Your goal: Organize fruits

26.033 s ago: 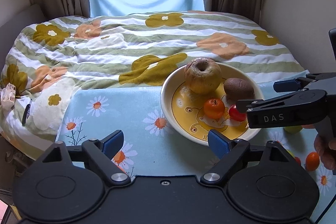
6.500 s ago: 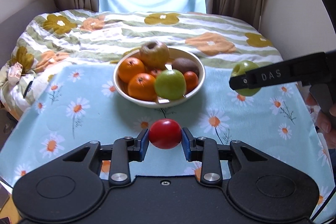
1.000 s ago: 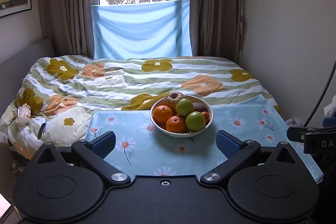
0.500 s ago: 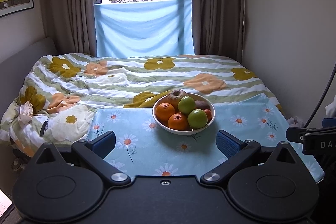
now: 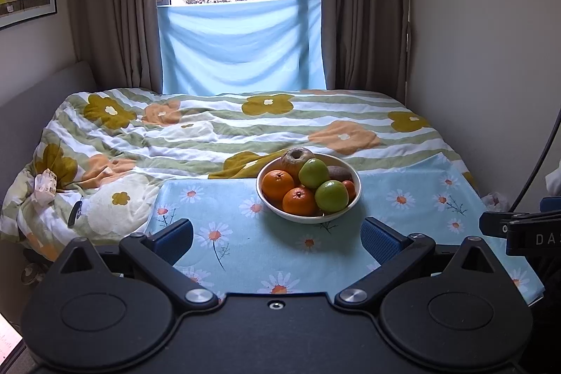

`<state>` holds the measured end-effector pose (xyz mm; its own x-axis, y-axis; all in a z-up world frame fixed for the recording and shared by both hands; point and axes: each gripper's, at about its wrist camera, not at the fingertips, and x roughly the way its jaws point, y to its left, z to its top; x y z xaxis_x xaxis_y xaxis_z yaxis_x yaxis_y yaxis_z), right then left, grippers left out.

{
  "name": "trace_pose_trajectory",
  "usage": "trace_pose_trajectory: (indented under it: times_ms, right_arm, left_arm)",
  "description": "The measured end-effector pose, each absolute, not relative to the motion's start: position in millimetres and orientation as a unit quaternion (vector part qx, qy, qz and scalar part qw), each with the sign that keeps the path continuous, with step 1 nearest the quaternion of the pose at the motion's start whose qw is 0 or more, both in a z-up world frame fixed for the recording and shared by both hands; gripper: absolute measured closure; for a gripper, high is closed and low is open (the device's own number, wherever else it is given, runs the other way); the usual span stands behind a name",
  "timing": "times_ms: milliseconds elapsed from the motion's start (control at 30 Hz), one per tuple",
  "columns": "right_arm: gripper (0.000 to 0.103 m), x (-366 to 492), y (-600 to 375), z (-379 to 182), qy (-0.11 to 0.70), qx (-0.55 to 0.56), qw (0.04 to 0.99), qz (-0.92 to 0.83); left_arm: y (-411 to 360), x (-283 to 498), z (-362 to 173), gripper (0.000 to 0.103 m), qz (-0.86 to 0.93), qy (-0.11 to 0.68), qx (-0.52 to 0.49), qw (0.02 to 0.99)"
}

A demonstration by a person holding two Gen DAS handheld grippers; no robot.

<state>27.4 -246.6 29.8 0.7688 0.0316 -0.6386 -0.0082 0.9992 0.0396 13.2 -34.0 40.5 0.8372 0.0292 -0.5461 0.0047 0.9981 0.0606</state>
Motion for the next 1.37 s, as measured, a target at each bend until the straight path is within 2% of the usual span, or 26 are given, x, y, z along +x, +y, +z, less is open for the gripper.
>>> trace_pose_trajectory:
  times_ms: [867,1367]
  right_arm:
    - [0.0,30.2,-247.2,25.5,0.346,0.019,0.938,0.004]
    - [0.0,32.2,-245.9,23.4,0.348,0.018,0.937,0.006]
  left_arm:
    - [-31.2,21.1,38.5,0.0,0.001,0.299,0.022,0.954]
    - [-34.3,20.5,40.3,0.0,0.008,0.282,0.031,0.959]
